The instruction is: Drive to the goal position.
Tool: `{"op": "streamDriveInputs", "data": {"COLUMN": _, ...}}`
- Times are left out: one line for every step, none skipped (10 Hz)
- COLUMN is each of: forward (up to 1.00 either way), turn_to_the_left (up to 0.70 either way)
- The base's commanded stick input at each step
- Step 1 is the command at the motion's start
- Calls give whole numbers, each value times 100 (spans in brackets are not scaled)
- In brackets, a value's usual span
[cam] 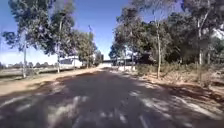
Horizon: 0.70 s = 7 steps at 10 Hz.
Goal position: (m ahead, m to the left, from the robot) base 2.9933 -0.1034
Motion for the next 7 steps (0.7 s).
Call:
{"op": "streamDriveInputs", "data": {"forward": 100, "turn_to_the_left": 0}}
{"op": "streamDriveInputs", "data": {"forward": 100, "turn_to_the_left": 0}}
{"op": "streamDriveInputs", "data": {"forward": 100, "turn_to_the_left": 0}}
{"op": "streamDriveInputs", "data": {"forward": 100, "turn_to_the_left": 0}}
{"op": "streamDriveInputs", "data": {"forward": 100, "turn_to_the_left": 0}}
{"op": "streamDriveInputs", "data": {"forward": 100, "turn_to_the_left": 0}}
{"op": "streamDriveInputs", "data": {"forward": 100, "turn_to_the_left": 0}}
